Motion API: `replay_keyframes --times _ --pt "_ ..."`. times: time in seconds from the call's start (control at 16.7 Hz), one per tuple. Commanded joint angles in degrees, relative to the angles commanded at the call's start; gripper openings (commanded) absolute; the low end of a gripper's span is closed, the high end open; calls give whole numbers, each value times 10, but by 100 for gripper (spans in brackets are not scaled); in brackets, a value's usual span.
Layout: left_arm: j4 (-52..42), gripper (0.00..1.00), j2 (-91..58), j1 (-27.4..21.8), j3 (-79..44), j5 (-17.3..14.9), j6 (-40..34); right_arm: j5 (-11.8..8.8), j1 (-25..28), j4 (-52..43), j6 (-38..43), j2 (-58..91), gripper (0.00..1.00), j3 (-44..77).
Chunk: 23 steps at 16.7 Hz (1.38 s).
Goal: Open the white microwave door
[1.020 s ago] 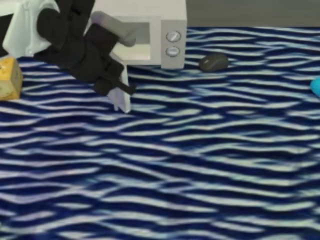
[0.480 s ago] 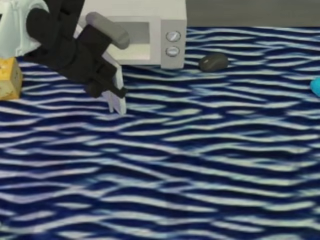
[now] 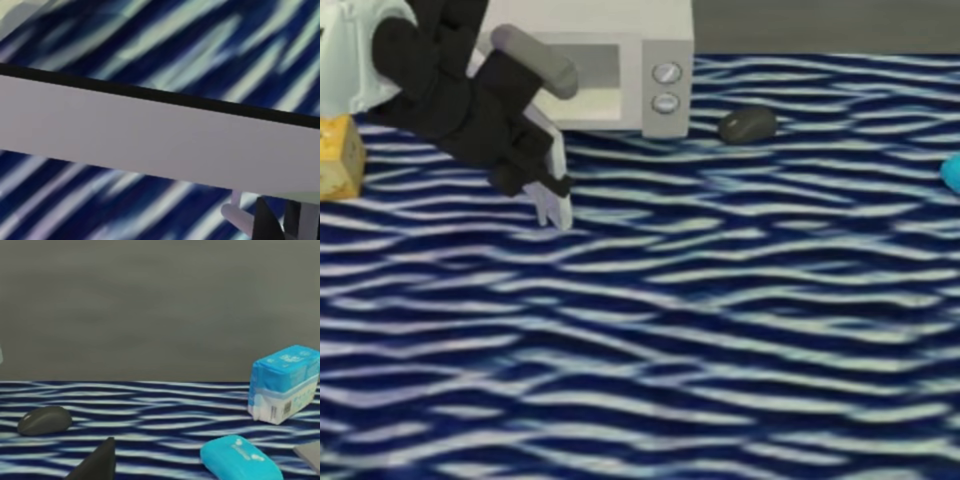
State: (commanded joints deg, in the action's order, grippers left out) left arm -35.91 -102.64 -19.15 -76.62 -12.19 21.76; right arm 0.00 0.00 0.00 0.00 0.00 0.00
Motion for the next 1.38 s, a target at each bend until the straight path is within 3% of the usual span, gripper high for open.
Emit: replay_keyframes --times 0.84,1.38 --pt "0 0 -1 -1 2 -3 1 0 0 0 0 0 100 0" --pt "-29 0 14 43 14 -53 109 0 0 0 0 0 100 0"
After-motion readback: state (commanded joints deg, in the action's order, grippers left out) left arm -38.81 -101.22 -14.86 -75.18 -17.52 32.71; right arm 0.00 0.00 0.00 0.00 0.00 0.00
